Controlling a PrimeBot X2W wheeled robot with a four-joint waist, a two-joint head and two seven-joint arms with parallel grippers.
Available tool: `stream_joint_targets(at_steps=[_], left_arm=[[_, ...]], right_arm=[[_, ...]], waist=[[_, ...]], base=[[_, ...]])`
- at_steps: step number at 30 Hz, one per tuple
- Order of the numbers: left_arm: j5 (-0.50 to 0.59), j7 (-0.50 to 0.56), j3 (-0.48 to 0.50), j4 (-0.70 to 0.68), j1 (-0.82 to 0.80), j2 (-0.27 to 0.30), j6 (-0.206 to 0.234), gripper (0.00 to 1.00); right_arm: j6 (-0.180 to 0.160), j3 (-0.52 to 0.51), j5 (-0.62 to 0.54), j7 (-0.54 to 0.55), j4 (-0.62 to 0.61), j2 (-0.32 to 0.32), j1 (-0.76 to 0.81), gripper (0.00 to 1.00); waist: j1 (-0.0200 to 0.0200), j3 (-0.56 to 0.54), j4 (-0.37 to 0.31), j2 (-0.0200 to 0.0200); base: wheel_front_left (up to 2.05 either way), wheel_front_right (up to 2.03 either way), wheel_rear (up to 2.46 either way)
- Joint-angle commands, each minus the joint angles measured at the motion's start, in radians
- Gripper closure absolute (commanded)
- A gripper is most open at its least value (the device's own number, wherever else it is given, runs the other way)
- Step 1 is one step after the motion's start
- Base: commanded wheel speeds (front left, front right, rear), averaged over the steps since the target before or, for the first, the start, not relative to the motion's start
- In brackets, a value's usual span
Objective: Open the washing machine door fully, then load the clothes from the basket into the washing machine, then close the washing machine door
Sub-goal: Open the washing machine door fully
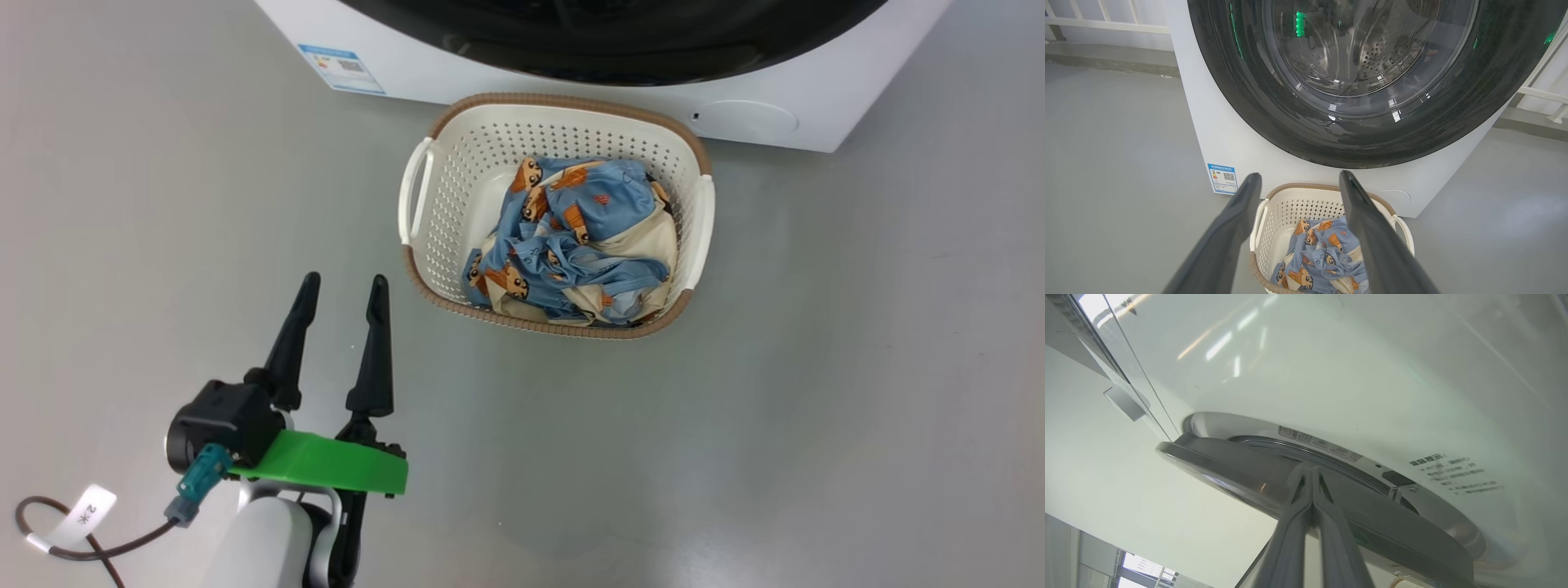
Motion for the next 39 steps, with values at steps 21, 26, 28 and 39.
stream_joint_targets(at_steps=[21,26,28,39], left_arm=[[-0.043,-0.008,0.003,-0.056,-0.014,0.02,0.036,0.0],[-0.048,-0.008,0.001,-0.056,-0.013,0.02,0.041,0.0],[-0.045,-0.008,0.006,-0.052,-0.009,0.02,0.04,0.0],[0.0,-0.008,0.053,-0.011,0.031,0.02,0.009,0.0]], right_arm=[[0.007,0.085,-0.052,0.085,0.107,0.016,-0.182,1.0],[0.007,0.112,-0.063,0.11,0.125,0.016,-0.193,1.0],[0.007,0.119,-0.058,0.12,0.122,0.019,-0.178,1.0],[0.007,0.16,-0.025,0.152,0.071,0.035,-0.011,1.0]], waist=[[0.0,0.043,0.057,0.0],[0.0,0.042,0.062,0.0],[0.0,0.031,0.06,0.0],[0.0,-0.086,0.037,0.0]], base=[[0.0,0.0,0.0],[0.0,0.0,0.0],[0.0,0.0,0.0],[0.0,0.0,0.0]])
